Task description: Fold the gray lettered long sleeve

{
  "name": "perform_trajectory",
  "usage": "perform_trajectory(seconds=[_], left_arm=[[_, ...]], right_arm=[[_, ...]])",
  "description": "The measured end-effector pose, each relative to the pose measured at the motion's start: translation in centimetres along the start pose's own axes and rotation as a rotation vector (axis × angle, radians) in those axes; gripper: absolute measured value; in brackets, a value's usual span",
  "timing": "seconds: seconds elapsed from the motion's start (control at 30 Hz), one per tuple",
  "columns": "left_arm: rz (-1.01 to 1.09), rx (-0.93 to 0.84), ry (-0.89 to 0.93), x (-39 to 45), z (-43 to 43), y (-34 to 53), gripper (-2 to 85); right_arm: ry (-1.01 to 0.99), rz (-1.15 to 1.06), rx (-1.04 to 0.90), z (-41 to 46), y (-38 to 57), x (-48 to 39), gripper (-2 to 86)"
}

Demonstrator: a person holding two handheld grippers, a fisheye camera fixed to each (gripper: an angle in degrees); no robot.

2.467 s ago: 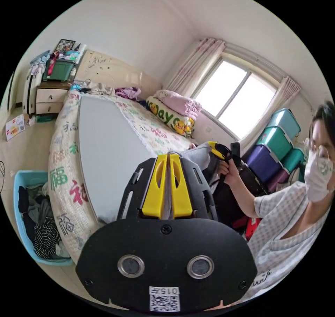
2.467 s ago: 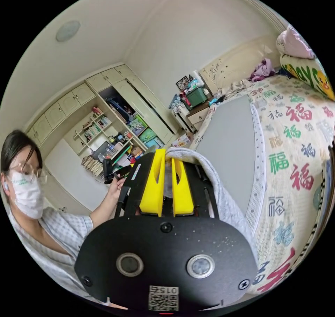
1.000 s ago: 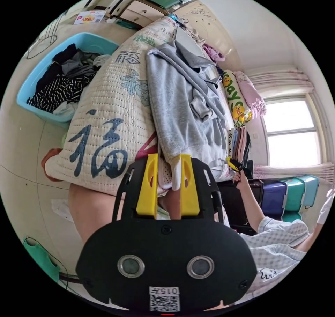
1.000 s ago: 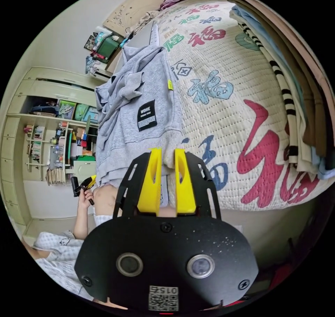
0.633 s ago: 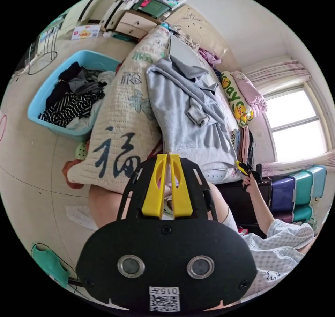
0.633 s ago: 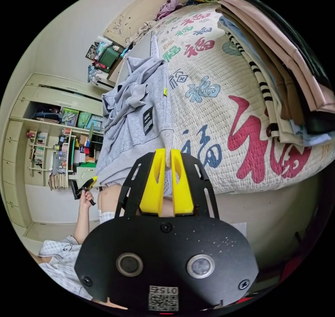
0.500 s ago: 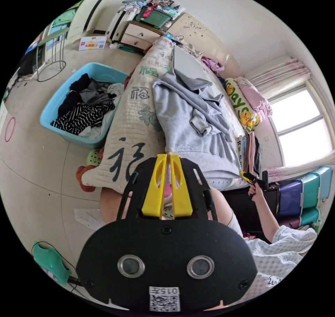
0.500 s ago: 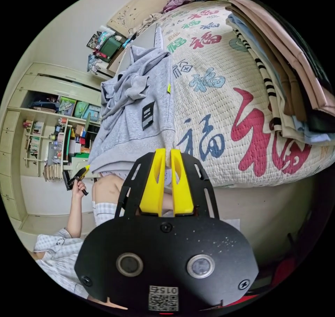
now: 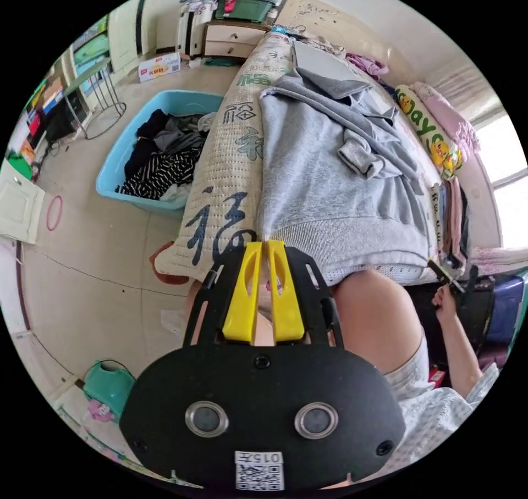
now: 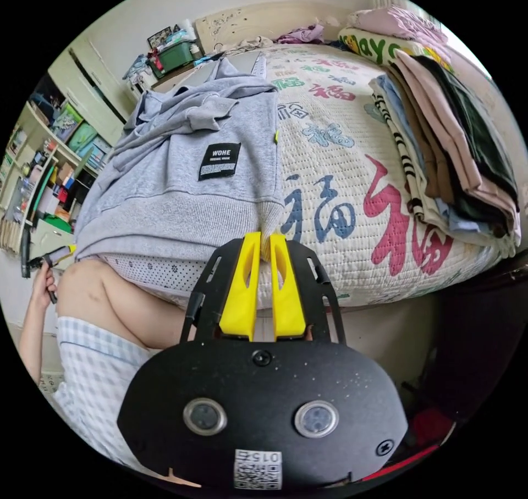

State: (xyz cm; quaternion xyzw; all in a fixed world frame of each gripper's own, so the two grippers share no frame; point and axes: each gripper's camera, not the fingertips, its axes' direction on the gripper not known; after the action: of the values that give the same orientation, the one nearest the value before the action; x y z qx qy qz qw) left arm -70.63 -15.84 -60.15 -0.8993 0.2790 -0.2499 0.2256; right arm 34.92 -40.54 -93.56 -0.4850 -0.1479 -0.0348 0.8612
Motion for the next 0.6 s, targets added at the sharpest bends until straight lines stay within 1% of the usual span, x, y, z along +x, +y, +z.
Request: perform_trajectory(seconds=[0.07, 0.1, 0.17, 0.27, 0.33, 0.4, 0.53, 0.6], left_arm=[[0.097, 0.007, -0.179, 4.0, 0.2, 0.6, 0.7], [0.123, 0.010, -0.229, 5.1, 0.4, 0.8, 0.7], [0.211, 0.026, -0.439, 9.3, 1.5, 1.8, 0.8], [0.278, 0.022, -0.593, 12.4, 2.9, 2.8, 0.9], [0.284, 0.021, -0.610, 13.1, 3.1, 3.1, 1.0], [0.259, 0.014, -0.570, 12.8, 2.9, 3.1, 1.1], [0.179, -0.063, -0.427, 11.2, 2.0, 2.0, 1.4], [0.182, -0.087, -0.383, 10.7, 2.0, 1.8, 1.3]], right_arm=[[0.058, -0.016, -0.017, -0.6, -0.8, -1.2, 3.9], [0.086, -0.021, -0.032, -0.9, -1.4, -1.7, 4.0], [0.113, -0.029, -0.053, -1.4, -2.2, -2.2, 4.0], [0.121, -0.047, -0.074, -2.2, -3.3, -2.2, 3.9], [0.102, -0.049, -0.084, -2.8, -4.1, -1.6, 3.9], [0.093, -0.059, -0.087, -3.1, -4.6, -1.1, 3.9], [0.124, -0.131, -0.085, -3.7, -5.4, -0.7, 4.2], [0.150, -0.182, -0.095, -3.9, -5.8, -0.7, 4.5]])
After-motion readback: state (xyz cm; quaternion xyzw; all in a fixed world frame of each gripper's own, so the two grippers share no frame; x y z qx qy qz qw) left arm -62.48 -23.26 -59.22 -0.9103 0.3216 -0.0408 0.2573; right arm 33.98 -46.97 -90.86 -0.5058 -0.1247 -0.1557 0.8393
